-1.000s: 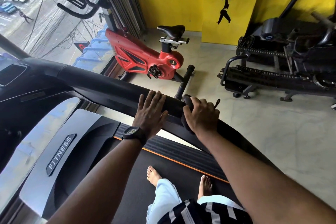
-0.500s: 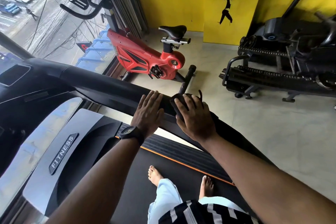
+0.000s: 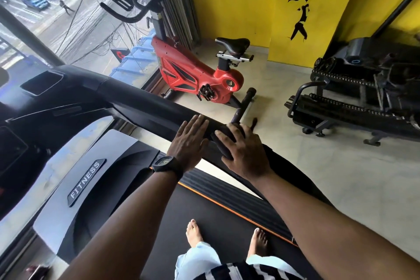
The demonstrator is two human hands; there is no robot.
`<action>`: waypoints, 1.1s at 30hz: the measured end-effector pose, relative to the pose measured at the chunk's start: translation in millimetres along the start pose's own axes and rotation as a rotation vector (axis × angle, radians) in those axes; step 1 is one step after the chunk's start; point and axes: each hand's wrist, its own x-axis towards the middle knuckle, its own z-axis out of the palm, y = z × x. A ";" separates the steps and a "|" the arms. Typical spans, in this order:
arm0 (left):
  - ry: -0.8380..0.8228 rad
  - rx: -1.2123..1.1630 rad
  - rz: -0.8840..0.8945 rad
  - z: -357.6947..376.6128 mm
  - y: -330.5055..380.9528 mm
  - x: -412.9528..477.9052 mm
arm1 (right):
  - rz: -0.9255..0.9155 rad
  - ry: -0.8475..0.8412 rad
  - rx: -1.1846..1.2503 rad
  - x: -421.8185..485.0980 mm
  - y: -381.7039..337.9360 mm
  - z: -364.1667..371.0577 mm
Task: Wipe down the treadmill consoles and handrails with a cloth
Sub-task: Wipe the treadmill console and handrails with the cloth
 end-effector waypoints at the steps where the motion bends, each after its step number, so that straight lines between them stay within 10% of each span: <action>1: 0.001 -0.004 -0.004 -2.9 -1.4 -0.3 | -0.044 0.003 -0.001 7.2 -7.7 -1.6; 21: 0.118 0.101 -0.393 -112.9 -263.4 -130.9 | -0.236 0.101 0.054 146.8 -261.7 41.5; 33: 0.018 0.191 -0.087 -133.5 -348.8 -83.5 | 0.091 0.213 0.049 196.7 -317.7 71.1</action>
